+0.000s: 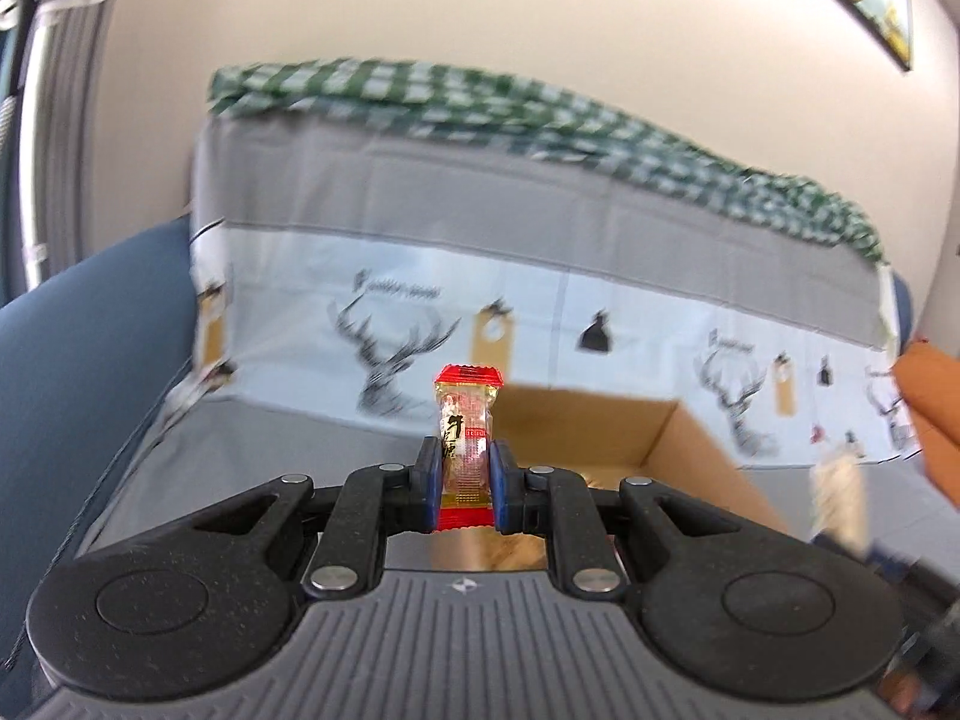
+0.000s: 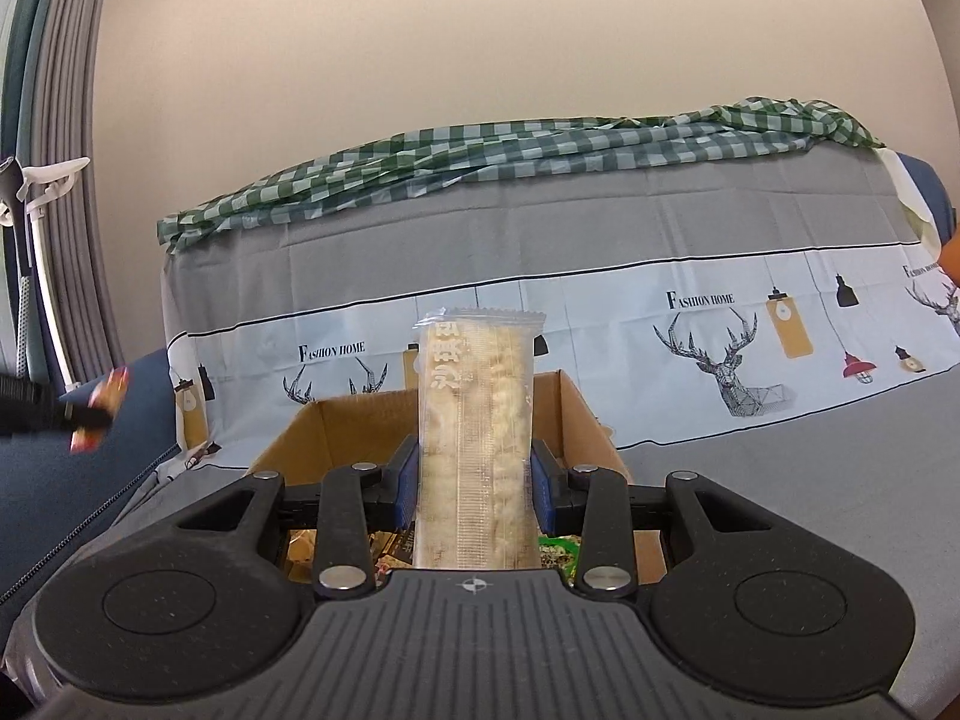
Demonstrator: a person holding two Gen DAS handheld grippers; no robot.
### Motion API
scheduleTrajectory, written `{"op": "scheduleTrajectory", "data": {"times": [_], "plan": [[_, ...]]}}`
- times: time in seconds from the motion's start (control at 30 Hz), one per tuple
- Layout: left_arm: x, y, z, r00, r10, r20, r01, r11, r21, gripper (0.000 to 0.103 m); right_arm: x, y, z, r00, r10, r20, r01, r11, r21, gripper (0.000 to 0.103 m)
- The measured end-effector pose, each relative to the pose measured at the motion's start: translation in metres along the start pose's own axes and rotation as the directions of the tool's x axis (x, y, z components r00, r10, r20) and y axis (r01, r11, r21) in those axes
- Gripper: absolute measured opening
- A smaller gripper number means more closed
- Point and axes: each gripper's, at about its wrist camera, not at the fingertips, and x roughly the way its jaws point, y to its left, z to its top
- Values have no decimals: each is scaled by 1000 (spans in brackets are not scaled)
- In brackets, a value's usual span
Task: Organize snacks
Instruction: 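Carry both held snacks up over the cardboard box, then open both tools to drop the snacks into the box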
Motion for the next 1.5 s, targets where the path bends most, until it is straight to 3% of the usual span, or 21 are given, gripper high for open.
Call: {"op": "scheduleTrajectory", "data": {"times": [0.27, 0.57, 1.5], "plan": [[9, -47, 23, 997, -75, 27, 74, 997, 33, 17, 3, -2, -2, 1000, -1, -6, 1, 1000, -5, 38], [17, -71, 22, 994, -110, 16, 108, 992, 64, 17, 4, -3, -2, 1000, -2, -7, 2, 1000, -4, 38], [22, -83, 16, 991, -136, -1, 136, 986, 93, 17, 5, -1, -3, 1000, -4, -9, 4, 1000, -1, 38]]}}
